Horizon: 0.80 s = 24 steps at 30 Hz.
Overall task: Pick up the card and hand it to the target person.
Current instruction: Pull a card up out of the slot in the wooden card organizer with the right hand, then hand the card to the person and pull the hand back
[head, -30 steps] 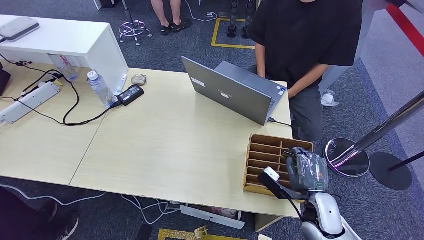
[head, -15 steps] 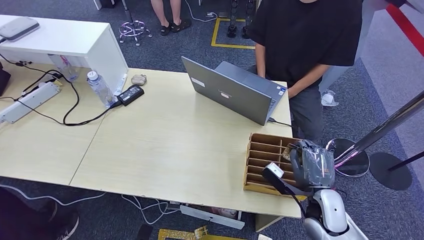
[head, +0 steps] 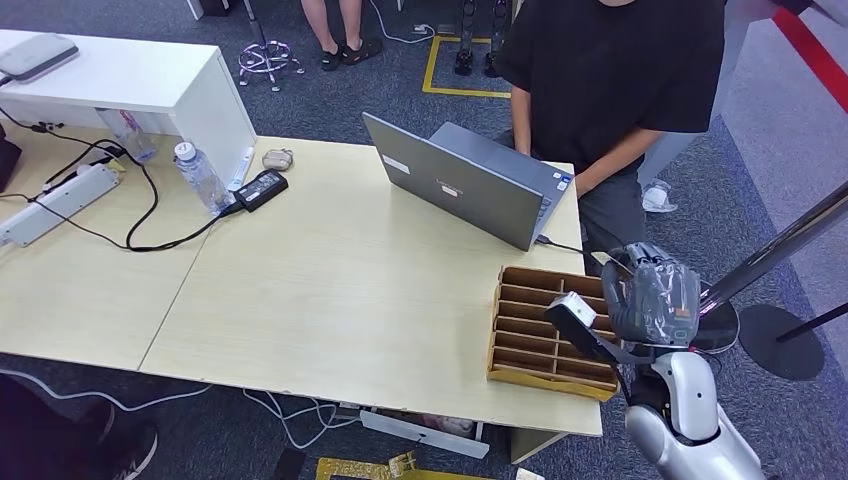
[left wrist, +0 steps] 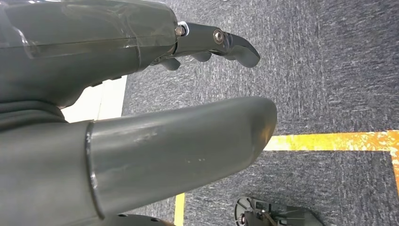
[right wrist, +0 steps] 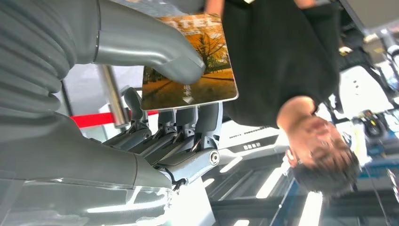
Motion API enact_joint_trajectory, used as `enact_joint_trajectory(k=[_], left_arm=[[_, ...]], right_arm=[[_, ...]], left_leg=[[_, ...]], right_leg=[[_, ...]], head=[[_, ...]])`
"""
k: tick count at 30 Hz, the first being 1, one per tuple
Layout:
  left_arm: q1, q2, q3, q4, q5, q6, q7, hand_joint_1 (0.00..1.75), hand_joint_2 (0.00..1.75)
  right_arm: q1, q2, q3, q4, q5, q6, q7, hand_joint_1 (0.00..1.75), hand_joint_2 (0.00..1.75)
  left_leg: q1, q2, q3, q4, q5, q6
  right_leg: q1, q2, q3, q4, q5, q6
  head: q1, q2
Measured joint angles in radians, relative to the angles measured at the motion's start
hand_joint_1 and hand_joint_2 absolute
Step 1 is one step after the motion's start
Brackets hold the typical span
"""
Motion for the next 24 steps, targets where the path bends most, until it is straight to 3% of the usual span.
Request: enact_joint_trajectory(k=[8, 14, 17, 24], left_arm=[[0.0, 0.01, -0.014, -0.001, -0.017, -0.023, -0.004, 0.0, 0.0], [-0.007, 0.071, -0.041, -0.024, -0.038, -0.096, 0.002, 0.0, 0.0], [-0.007, 0.069, -0.043, -0.024, -0.04, -0.098, 0.003, 0.0, 0.0], [-0.001, 0.015, -0.028, -0.003, -0.03, -0.035, -0.006, 0.0, 0.0]], right_arm=[[-0.12, 0.083, 0.014, 0.33, -0.164, -0.014, -0.133, 1.32, 1.75], [-0.158, 0.127, 0.023, 0.485, -0.226, -0.011, -0.191, 1.35, 1.75], [-0.169, 0.138, 0.029, 0.535, -0.244, -0.003, -0.201, 1.36, 1.75], [-0.173, 0.142, 0.031, 0.609, -0.263, -0.011, -0.216, 1.38, 1.75]], left_leg=[[0.001, 0.002, 0.002, -0.002, 0.0, 0.0], [0.001, 0.0, 0.002, -0.002, 0.0, -0.001], [0.001, 0.0, 0.002, -0.002, 0.0, -0.001], [0.0, -0.002, 0.001, -0.001, 0.0, 0.0]], right_leg=[[0.001, 0.001, 0.002, -0.002, 0.001, 0.0], [0.001, 0.0, 0.003, -0.002, 0.001, -0.001], [0.001, 0.0, 0.003, -0.002, 0.001, -0.001], [0.0, -0.002, 0.003, -0.002, 0.0, 0.0]], head=[[0.0, 0.0], [0.0, 0.0], [0.0, 0.0], [0.0, 0.0]])
